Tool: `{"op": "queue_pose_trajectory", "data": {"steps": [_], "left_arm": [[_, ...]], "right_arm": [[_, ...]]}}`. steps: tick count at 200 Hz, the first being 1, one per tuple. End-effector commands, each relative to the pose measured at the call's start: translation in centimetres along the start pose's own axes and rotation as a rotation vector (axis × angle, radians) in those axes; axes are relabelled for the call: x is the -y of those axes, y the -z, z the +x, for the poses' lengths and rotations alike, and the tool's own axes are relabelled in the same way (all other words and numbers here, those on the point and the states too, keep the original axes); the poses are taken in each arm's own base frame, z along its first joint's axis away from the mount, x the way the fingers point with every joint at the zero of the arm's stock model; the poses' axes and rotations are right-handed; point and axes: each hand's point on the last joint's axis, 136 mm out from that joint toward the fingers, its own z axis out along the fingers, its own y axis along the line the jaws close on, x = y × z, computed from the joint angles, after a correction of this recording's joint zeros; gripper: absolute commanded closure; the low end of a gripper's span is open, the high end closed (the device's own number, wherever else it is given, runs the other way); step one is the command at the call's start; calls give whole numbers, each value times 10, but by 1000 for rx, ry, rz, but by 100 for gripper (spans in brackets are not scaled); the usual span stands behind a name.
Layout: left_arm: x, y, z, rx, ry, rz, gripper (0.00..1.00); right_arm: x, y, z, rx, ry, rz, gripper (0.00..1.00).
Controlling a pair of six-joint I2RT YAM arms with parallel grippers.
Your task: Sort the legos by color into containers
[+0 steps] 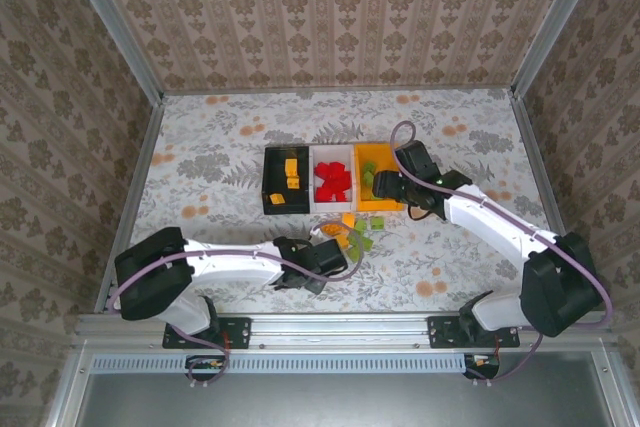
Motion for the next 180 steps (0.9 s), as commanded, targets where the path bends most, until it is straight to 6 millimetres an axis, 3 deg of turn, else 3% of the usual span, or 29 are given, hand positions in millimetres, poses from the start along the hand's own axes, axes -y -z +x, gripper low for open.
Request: {"op": "queue_pose_trajectory", "data": {"steps": [1, 35, 65, 96, 128, 158, 180], "left_arm": [[-7, -8, 17, -55, -7, -50, 54], [-6, -3, 12, -36, -15, -59, 64], [6, 25, -21, 66, -28, 3, 68], [33, 66, -93, 237, -27, 174, 68], [42, 93, -175, 375, -25, 269, 69], [39, 84, -241, 427, -5, 278, 68], [41, 68, -277, 435, 14, 300, 68]], "right_arm": [[7, 5, -1, 15, -25, 4, 28], [13, 9, -3, 26, -47, 8, 28], [25, 16, -2, 45, -74, 22, 28], [41, 21, 8, 55, -112, 38, 28], [55, 24, 20, 51, -129, 65, 28], [63, 25, 29, 42, -136, 78, 28], [66, 26, 34, 35, -135, 82, 28]]}}
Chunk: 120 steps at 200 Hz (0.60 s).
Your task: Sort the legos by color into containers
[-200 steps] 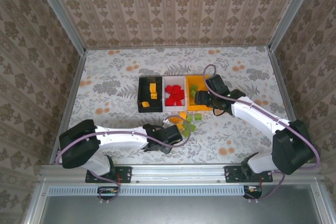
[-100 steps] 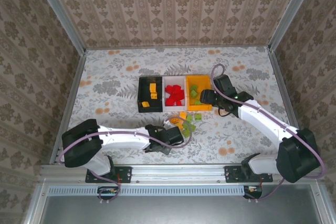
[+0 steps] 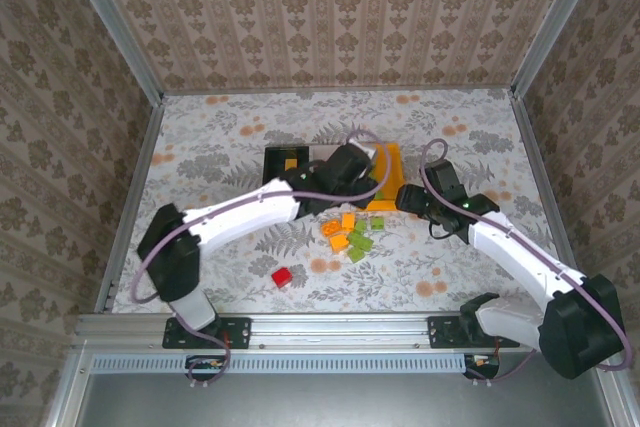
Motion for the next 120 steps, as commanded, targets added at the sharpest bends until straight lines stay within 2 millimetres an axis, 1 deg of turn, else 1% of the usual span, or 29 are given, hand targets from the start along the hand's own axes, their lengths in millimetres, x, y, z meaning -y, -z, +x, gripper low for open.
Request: {"op": "queue_pose_trajectory", "data": {"steps": [1, 11, 31, 41, 67, 81, 97, 108, 120], "left_arm": [[1, -32, -14, -18, -41, 42, 68], [2, -43, -22, -20, -42, 40, 68], [-1, -69, -27, -45, -31, 32, 69], [-4, -83, -27, -59, -15, 29, 68], [-10, -104, -32, -65, 34, 36, 65], [-8, -108, -37, -61, 52, 47, 59], [-1, -107, -44, -48, 68, 73, 50], [4, -100, -53, -26, 81, 94, 43], [7, -86, -64, 10, 94, 112, 35]], "right_arm": [[12, 4, 4, 4, -16, 32, 28], [13, 4, 6, 2, -14, 31, 28], [14, 6, 9, 0, -9, 27, 28], [15, 7, 10, -1, -5, 25, 28], [16, 9, 14, -4, 6, 16, 28], [16, 9, 18, -6, 11, 3, 28], [13, 9, 21, -6, 20, -29, 28], [10, 10, 23, -6, 25, -58, 28], [4, 12, 24, -7, 37, -94, 27]]}}
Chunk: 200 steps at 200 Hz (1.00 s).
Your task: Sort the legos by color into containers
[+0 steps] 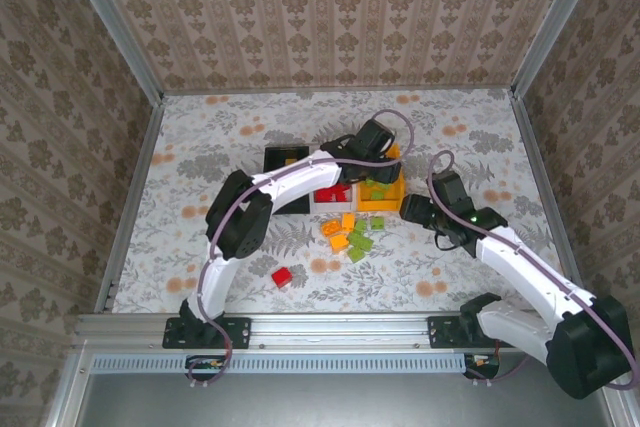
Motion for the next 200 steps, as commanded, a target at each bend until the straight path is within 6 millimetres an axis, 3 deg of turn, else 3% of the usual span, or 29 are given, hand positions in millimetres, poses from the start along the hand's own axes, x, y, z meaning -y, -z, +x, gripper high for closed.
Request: {"op": "queue_pose_trajectory", "data": {"steps": [1, 25, 43, 50, 53, 56, 80, 105, 147, 200], "left_arm": [[22, 36, -36, 94, 27, 84, 34], [32, 81, -53, 198, 48, 146, 22], [36, 118, -54, 261, 55, 187, 14], [35, 130, -47, 268, 55, 193, 11], [35, 135, -46, 276, 54, 195, 2], [34, 140, -41, 275, 55, 195, 1], [20, 178, -7, 313, 56, 153, 0], [-11, 214, 38, 358, 72, 37, 0], [-69, 249, 101, 387, 190, -86, 0], [-99, 262, 139, 379, 266, -117, 0]], "right_arm": [[-8, 3, 5, -7, 29, -70, 27], [-21, 2, 7, -24, 44, -129, 28], [-36, -3, 13, -57, 89, -165, 28], [-43, -6, 17, -74, 119, -173, 28], [-46, -8, 18, -83, 131, -172, 28], [-49, -9, 20, -91, 145, -175, 28], [-68, -25, 34, -142, 227, -151, 28], [-76, -42, 38, -158, 251, -112, 30], [-70, -69, 43, -201, 256, -30, 35], [-74, -88, 47, -234, 258, -21, 43]]}}
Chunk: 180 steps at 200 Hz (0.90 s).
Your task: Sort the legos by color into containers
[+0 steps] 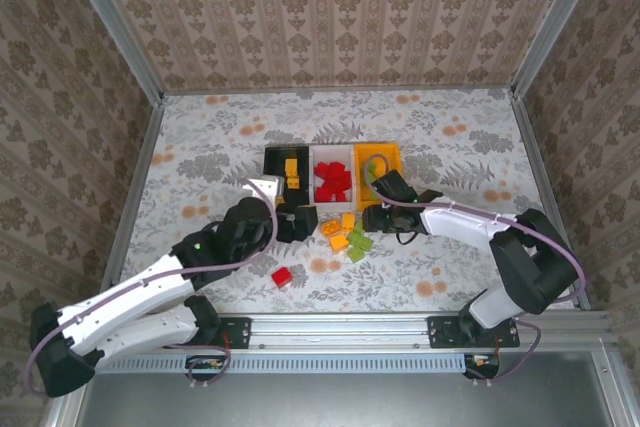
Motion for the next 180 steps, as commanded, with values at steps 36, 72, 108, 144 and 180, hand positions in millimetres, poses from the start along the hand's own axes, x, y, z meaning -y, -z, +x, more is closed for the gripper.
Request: {"op": "queue_pose_trajectory", "data": {"steps": [36, 72, 108, 144, 180], "left_arm": [[-35, 5, 28, -41, 97, -73, 0], [-49, 7, 37, -50, 101, -110, 0], [-64, 13, 51, -113, 66, -181, 1], [-78, 20, 73, -220, 72, -250, 3], [-85, 24, 94, -299, 93, -274, 3]], "right_arm": [[2, -7, -11, 22, -7, 35, 59], [0, 20, -13, 60, -3, -3, 70], [-11, 74, -42, 185, 14, -58, 70], [-11, 66, -82, 182, -26, 3, 68], [-5, 36, -114, 156, -71, 70, 66]]}}
